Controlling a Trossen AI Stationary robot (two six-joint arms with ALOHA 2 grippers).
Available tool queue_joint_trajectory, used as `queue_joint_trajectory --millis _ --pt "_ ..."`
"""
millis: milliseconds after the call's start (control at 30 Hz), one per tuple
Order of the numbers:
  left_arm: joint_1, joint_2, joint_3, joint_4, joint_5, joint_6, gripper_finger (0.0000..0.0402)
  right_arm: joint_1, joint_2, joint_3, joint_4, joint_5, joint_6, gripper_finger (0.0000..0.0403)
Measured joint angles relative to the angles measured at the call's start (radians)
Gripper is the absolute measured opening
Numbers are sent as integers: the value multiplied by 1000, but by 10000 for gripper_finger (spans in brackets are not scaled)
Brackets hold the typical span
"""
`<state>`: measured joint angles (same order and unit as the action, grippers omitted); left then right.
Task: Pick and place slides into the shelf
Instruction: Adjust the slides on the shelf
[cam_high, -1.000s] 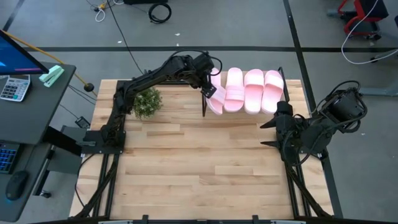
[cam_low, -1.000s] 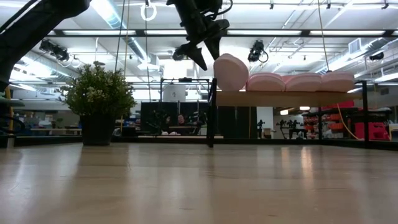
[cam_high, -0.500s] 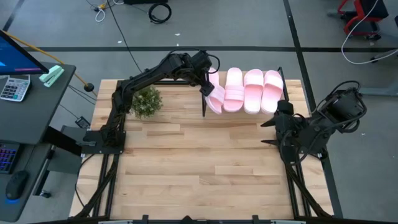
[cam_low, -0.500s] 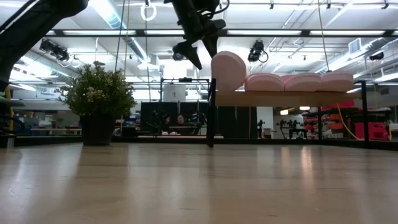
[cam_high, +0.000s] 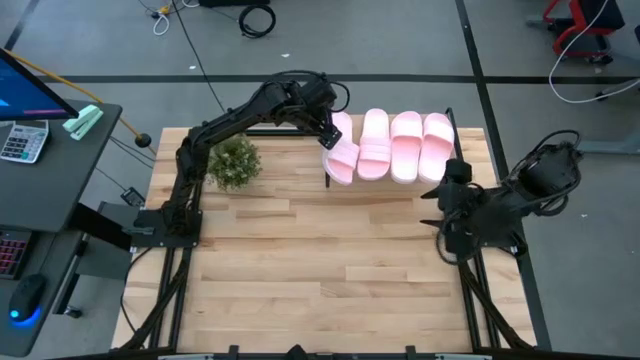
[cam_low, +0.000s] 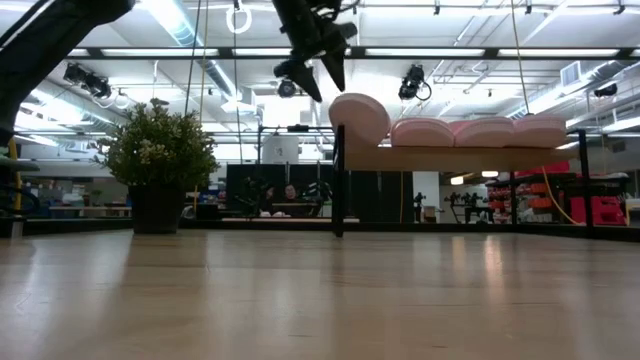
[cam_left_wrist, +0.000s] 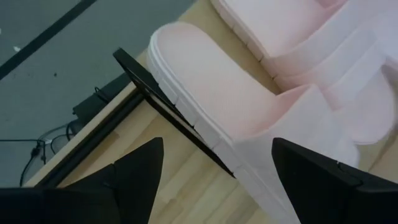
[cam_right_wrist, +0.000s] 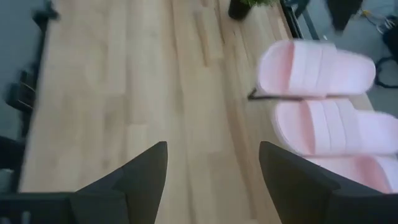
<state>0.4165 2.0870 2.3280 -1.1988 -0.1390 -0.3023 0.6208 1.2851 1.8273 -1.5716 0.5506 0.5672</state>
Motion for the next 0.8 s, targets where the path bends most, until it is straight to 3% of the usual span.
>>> queue_joint_trajectory --millis 300,467,800 --pt "-48 -135 1 -11 -113 -4 301 -121 -34 -371 0 22 131 261" --pt "-81 -231 1 -6 -187 0 298 -282 -28 -535 1 -102 160 261" --pt "-75 -356 2 -14 -287 0 297 -510 -29 -608 48 -131 -59 261"
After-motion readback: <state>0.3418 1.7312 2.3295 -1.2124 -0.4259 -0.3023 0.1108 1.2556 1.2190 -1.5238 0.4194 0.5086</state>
